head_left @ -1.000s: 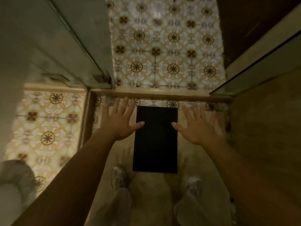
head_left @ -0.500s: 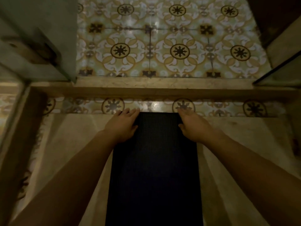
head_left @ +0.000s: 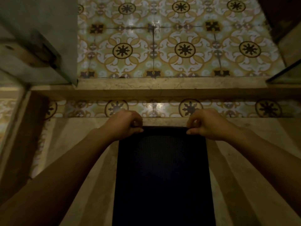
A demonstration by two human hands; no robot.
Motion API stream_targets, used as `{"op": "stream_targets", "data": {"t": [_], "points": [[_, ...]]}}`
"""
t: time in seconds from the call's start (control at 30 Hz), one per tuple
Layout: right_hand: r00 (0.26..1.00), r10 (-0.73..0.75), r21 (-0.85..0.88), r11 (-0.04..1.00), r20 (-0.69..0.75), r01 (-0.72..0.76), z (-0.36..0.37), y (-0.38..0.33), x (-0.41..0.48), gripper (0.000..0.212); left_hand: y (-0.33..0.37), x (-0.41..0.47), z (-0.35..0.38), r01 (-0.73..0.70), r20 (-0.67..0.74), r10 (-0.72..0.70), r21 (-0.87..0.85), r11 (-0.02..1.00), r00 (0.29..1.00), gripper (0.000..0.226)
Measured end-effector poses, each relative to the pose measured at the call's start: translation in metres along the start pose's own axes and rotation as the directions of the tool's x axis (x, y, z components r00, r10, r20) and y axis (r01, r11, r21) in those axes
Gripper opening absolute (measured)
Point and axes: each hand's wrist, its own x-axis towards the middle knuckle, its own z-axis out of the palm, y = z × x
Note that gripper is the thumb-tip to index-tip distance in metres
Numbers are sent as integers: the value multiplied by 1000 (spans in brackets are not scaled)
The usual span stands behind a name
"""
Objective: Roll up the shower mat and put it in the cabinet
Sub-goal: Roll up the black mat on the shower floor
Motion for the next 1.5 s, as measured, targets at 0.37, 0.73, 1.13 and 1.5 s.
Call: {"op": "stream_targets", "data": {"t": [0.37,0.73,1.13,1.5], "points": [[1000,16,-80,997,-14,-17,21,-3,3,35,2,4,16,-3,31,2,29,1000,1000,26],[980,-98,-255,966,-171,53,9,1,33,19,13,43,-10,63,-41,-56,200,978,998,19],[997,-61,-314,948,-49,42,-1,4,57,22,9,66,-6,-24,39,13,285,958,999,28],[973,-195,-398,908,-125,131,14,2,31,39,11,34,14,-122,-154,185,350,929,970,39]]}}
